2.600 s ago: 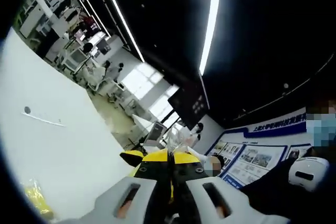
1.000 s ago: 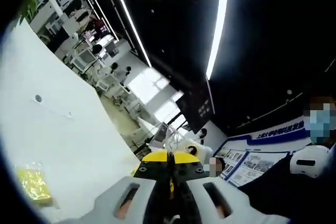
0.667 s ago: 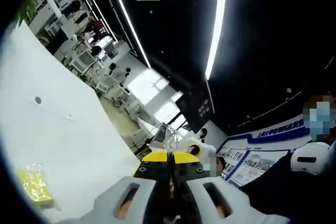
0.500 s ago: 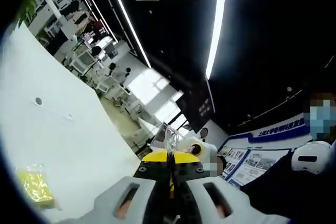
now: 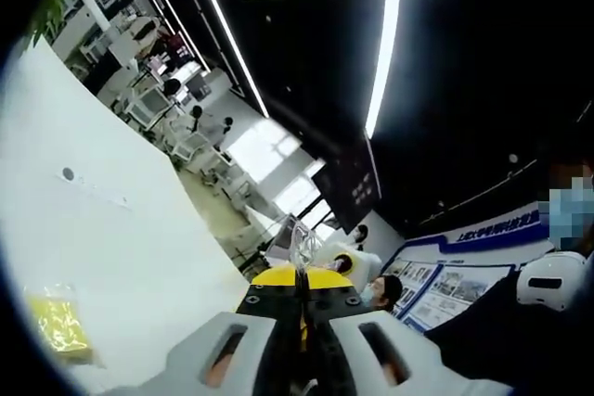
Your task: Compare the silicone blocks by pressing each to a similar depth, holding the contact briefly, and releasing to observe deformation and rebound differences across the visible hardness samples.
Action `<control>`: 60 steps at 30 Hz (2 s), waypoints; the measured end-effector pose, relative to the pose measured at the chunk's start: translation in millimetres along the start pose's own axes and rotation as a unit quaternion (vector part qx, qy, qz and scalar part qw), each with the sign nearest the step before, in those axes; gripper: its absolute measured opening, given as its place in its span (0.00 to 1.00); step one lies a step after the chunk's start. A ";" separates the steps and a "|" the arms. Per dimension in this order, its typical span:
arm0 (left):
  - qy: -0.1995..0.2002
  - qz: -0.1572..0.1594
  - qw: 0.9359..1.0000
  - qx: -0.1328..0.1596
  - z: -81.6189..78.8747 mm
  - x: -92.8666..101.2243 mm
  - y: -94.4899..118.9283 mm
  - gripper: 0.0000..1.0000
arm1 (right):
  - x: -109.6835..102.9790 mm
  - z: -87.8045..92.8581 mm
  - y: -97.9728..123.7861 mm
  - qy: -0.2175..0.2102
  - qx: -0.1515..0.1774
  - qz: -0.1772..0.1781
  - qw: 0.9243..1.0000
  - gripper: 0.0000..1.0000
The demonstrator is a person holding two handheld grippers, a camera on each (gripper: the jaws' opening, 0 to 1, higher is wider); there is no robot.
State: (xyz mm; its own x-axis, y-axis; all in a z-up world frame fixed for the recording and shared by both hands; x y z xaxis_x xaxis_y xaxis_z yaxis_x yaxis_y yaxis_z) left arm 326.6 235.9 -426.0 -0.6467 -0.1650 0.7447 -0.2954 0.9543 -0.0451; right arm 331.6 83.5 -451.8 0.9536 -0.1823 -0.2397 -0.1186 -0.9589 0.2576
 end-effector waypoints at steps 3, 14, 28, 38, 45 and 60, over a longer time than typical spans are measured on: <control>0.003 -0.001 1.000 0.000 -0.4 0.1 -1.3 0.00 | 0.6 -0.6 0.8 -0.005 -0.003 0.000 1.000 0.19; 0.002 0.004 1.000 -0.016 2.1 3.9 -10.8 0.00 | 1.4 7.1 -0.9 -0.017 -0.008 0.018 1.000 0.41; 0.004 0.011 1.000 -0.018 4.1 5.0 -11.3 0.00 | -1.0 16.8 0.9 -0.009 0.012 0.050 0.999 0.72; 0.009 0.007 1.000 -0.013 7.3 3.2 -9.8 0.00 | -5.5 16.2 7.8 -0.039 0.050 0.060 0.996 0.96; 0.009 0.007 1.000 -0.013 8.7 3.3 -9.4 0.00 | -8.7 18.1 11.3 -0.031 0.064 0.079 0.994 0.96; 0.022 0.006 1.000 -0.012 12.7 -0.3 -10.7 0.00 | -20.4 33.9 45.9 -0.017 0.045 0.145 0.988 0.96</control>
State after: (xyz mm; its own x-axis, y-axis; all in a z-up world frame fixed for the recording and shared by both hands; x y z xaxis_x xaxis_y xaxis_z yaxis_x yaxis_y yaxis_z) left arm 321.0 222.6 -434.1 -0.6191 -0.1428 0.7722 -0.2707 0.9619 -0.0392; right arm 297.3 35.8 -466.8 0.8666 -0.4573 -0.1997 -0.4106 -0.8809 0.2352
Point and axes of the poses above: the point that each gripper's makers call its tool centre point, and the gripper's own axes: y roughly backward along the fingers, x roughly to its right, z roughly out of its underside, the point moved 9 cm from there along y, roughly backward along the fingers, and after that the axes turned 12 degrees about -x, right-handed, at the moved point
